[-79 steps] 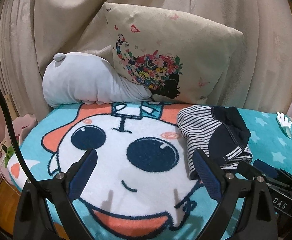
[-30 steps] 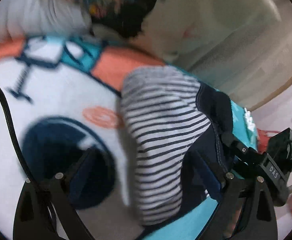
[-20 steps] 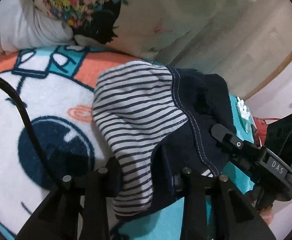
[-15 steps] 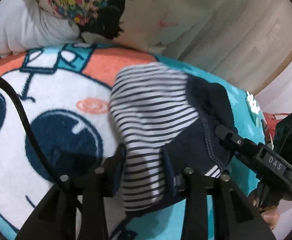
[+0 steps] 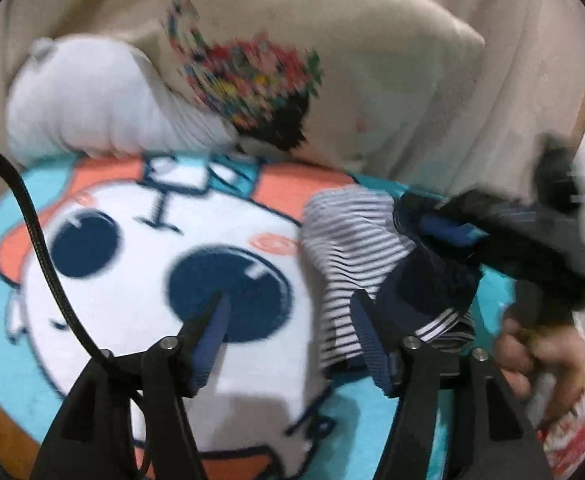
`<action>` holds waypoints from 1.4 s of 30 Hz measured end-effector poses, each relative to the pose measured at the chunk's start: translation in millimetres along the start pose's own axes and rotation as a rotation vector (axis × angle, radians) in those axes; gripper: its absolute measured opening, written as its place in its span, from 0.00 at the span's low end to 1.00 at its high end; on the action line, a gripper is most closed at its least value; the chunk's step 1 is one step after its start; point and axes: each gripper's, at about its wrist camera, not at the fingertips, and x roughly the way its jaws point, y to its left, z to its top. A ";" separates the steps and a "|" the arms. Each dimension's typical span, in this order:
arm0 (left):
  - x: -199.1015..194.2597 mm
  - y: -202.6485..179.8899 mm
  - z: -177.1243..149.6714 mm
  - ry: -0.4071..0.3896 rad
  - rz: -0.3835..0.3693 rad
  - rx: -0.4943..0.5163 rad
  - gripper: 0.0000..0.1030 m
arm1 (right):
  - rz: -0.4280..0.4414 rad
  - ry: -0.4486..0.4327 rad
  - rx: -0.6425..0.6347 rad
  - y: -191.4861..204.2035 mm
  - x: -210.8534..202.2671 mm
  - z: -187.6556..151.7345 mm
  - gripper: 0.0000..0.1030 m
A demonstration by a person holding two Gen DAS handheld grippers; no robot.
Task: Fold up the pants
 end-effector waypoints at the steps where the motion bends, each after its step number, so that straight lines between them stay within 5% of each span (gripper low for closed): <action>1: -7.4 1.5 -0.9 -0.036 0.024 0.005 0.68 | -0.024 0.017 0.009 -7.0 8.8 0.2 0.49; 5: -38.3 1.1 -0.6 -0.206 0.115 0.029 0.88 | -0.039 -0.029 -0.003 -7.7 -3.1 -4.8 0.50; 7: -48.8 -3.7 -1.2 -0.283 0.147 0.039 0.94 | -0.032 -0.065 -0.017 2.7 -21.1 -13.7 0.60; 11: -57.2 -17.2 -11.9 -0.335 0.202 0.072 1.00 | -0.116 -0.145 -0.101 19.0 -54.0 -46.2 0.64; 18: -41.3 -26.8 -23.0 -0.230 0.184 0.096 1.00 | -0.299 -0.117 -0.146 9.3 -69.0 -90.4 0.65; 29: -19.1 -29.4 -36.3 -0.088 0.167 0.079 1.00 | -0.348 -0.086 -0.252 29.3 -67.8 -117.7 0.69; 42: -8.0 -21.0 -37.0 -0.038 0.152 0.053 1.00 | -0.385 -0.076 -0.293 35.3 -59.8 -121.0 0.70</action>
